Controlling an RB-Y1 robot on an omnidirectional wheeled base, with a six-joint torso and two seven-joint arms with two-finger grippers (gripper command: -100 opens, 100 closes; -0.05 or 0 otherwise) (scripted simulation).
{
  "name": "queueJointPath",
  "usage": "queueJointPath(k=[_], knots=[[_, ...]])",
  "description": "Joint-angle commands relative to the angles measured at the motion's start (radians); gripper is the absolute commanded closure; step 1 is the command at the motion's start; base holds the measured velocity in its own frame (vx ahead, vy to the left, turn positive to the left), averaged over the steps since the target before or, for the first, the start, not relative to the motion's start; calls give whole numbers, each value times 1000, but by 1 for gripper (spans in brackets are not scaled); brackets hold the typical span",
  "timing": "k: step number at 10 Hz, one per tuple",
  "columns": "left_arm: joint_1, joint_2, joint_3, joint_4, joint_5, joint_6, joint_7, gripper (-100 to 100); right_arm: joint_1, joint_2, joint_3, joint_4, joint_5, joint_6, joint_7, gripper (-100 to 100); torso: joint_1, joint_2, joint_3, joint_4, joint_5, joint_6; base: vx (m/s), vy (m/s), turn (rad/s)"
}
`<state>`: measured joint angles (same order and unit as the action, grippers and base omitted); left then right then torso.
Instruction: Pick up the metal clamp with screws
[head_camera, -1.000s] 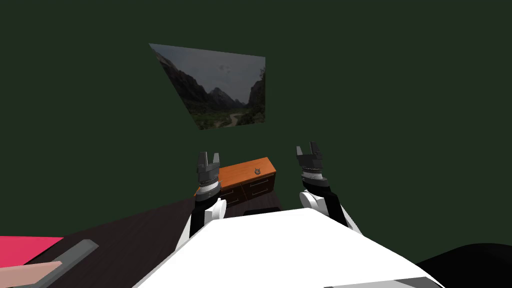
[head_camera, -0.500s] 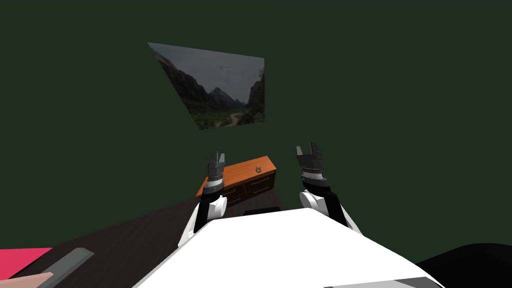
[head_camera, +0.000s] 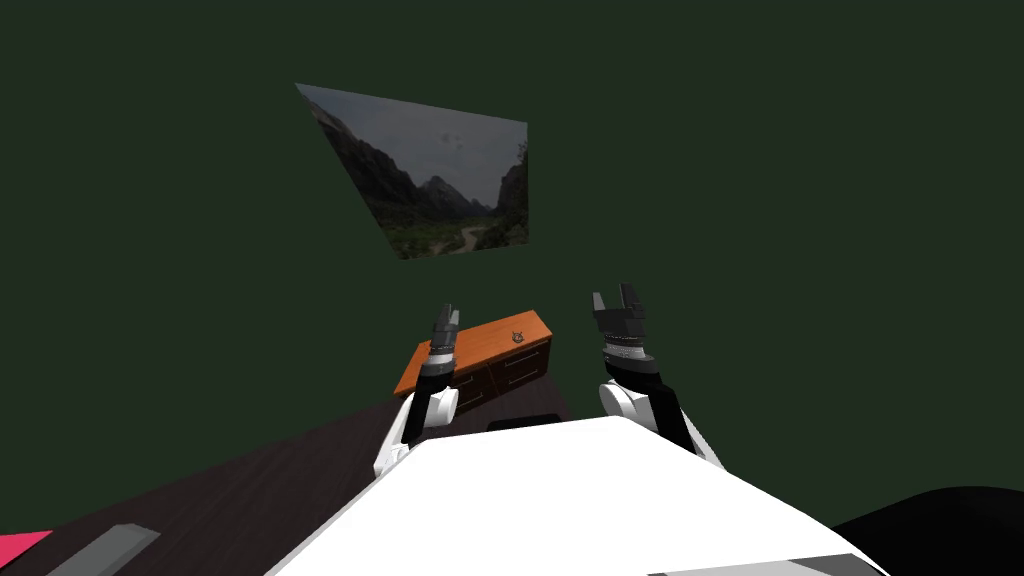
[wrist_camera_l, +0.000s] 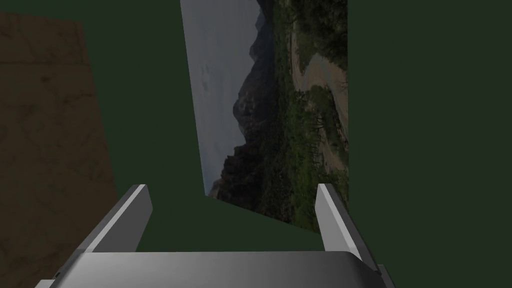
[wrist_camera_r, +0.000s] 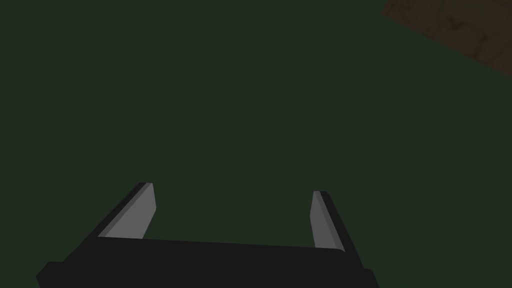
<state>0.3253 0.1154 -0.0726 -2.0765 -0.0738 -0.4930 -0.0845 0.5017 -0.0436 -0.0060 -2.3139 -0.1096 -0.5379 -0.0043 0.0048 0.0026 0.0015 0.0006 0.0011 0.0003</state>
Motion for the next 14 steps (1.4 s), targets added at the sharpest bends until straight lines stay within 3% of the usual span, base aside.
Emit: queueJointPath(k=[1, 4, 7, 9, 11, 13, 14], knots=[[-28, 15, 4, 50, -1, 38, 18, -100, 0, 0, 0, 0, 0, 0, 0, 0, 0, 0, 0, 0, 0, 0, -62, 74, -110], [-76, 24, 3, 140, -6, 93, 37, -100, 0, 0, 0, 0, 0, 0, 0, 0, 0, -1, -1, 0, 0, -1, -28, 65, -87], [-100, 28, 3, 191, -9, 122, 46, -100, 0, 0, 0, 0, 0, 0, 0, 0, -2, -3, -1, -1, 0, 0, -13, 33, -71], [-151, 34, 2, 263, -15, 184, 65, -100, 0, 0, 0, 0, 0, 0, 0, 0, -2, -3, -1, -1, 0, 0, -19, 45, -132], [-151, 34, 2, 285, -15, 184, 65, -100, 0, 0, 0, 0, 0, 0, 0, 0, -2, -2, -1, -1, 0, -1, -12, 29, -23], [-201, 37, 1, 357, -21, 248, 84, -100, 0, 0, 0, 0, 0, 0, 0, 0, -3, -3, -2, -1, -1, 0, -4, 25, -143], [-201, 37, 1, 382, -21, 248, 84, -100, 0, 0, 0, 0, 0, 0, 0, 0, -3, -3, -2, -1, -1, 0, -5, 36, -66]])
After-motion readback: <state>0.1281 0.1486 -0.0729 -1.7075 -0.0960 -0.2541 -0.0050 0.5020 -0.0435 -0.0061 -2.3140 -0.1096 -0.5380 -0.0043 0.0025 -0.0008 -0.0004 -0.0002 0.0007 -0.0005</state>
